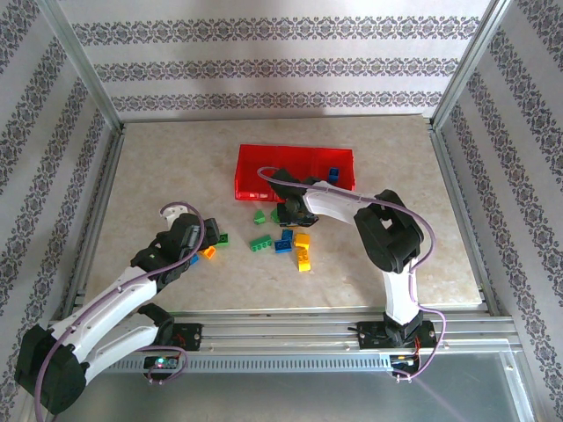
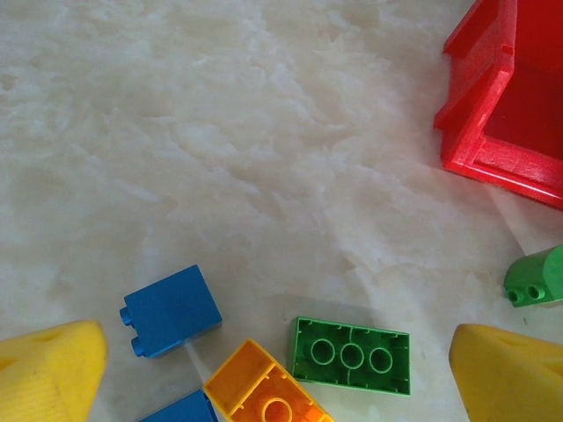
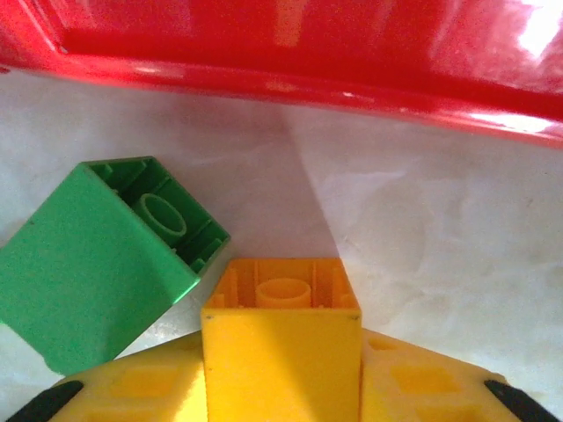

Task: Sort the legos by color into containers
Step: Pick up the lego from the center of the table, then place the lego in the container.

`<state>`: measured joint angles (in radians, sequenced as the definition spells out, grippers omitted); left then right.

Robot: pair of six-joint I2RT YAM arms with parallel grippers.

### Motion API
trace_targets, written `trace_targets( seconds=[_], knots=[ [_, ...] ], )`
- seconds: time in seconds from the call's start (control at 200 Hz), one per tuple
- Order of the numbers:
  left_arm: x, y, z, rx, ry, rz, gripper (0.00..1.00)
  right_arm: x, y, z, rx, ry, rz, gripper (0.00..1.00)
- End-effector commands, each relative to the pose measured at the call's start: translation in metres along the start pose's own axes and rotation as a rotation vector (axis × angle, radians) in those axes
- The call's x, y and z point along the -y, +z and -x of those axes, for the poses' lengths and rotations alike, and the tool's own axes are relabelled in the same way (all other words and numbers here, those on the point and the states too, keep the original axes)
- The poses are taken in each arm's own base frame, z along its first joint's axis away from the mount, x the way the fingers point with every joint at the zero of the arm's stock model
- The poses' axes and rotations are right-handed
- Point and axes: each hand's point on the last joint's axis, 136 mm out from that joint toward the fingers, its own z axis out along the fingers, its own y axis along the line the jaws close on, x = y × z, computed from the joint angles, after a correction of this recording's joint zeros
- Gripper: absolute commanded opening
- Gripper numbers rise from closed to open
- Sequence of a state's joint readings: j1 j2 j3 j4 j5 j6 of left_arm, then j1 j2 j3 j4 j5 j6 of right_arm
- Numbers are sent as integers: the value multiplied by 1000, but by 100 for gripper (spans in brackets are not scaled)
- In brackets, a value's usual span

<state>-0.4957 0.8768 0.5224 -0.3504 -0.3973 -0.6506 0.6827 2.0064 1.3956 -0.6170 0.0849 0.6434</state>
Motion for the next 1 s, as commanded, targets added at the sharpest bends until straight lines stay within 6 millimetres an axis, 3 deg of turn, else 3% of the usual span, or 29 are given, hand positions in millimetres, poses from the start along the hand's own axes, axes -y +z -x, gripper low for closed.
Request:
trace_targets(
  seconds=[0.0, 0.185, 0.31, 0.49, 0.784, 0.994],
  knots=[
    [2, -3, 12, 43, -16, -10, 100, 1, -6, 8, 15, -8, -6, 34],
    [0, -4, 13, 48, -16, -5, 100, 4, -32, 19, 74, -17, -9, 29],
    [1, -3, 13, 50, -16, -6, 100, 5, -56, 35, 151, -33, -12, 28],
    [3, -2, 13, 47, -14, -13, 100, 5, -72, 64, 230, -54, -30, 28],
    [5, -3, 13, 42, -20, -24, 100, 7, -64, 118, 297, -81, -70, 26],
    [3, -4, 14, 44, -17, -19, 100, 11, -42, 132, 269, -82, -78, 27]
  ],
)
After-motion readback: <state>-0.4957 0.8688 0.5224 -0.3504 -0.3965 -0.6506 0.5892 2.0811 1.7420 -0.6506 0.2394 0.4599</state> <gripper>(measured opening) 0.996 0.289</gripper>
